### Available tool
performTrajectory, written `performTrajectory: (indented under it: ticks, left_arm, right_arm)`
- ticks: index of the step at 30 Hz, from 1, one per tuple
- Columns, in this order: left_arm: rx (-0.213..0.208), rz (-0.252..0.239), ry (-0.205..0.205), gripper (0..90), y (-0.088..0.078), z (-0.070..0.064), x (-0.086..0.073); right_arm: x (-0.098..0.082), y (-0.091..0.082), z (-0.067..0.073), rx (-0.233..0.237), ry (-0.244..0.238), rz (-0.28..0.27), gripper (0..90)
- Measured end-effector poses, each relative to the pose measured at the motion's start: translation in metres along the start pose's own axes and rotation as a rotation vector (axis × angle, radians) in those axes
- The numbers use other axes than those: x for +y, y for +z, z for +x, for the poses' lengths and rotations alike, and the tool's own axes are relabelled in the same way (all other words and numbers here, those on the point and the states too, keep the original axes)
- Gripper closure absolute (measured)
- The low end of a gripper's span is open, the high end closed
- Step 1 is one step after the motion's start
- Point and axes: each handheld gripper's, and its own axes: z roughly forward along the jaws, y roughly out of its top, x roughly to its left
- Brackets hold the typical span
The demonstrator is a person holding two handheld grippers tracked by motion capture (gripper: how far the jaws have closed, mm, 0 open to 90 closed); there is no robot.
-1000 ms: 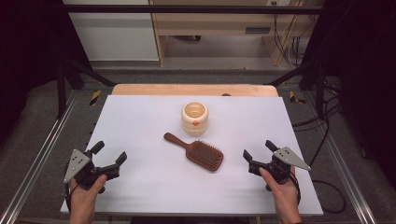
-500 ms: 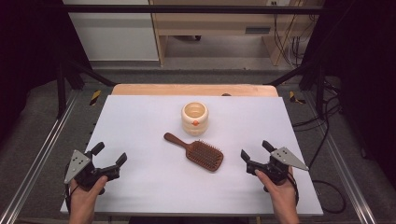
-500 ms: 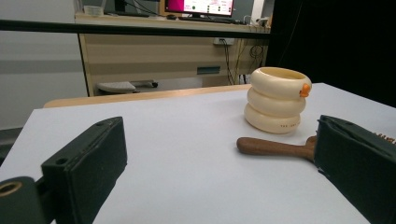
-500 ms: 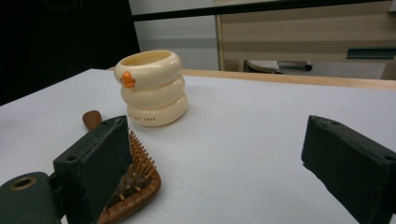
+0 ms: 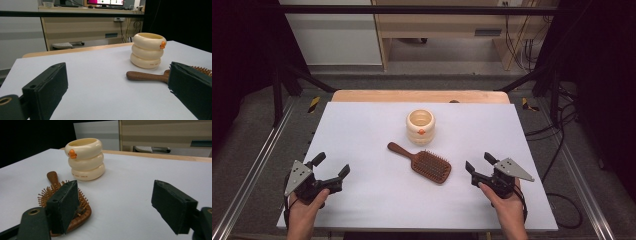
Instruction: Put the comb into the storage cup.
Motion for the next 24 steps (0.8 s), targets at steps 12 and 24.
performTrajectory:
  ticks: [12, 24]
  left_arm:
    - [0.002, 0.001, 0.005, 3.5, 0.001, -0.001, 0.001]
    - [0.007, 0.002, 0.005, 3.8, 0.001, 0.000, 0.000]
  right_arm:
    - [-0.004, 0.003, 0.005, 0.017, -0.042, 0.055, 54.1]
    - [-0.010, 0.015, 0.026, 0.088, -0.122, 0.136, 88.3]
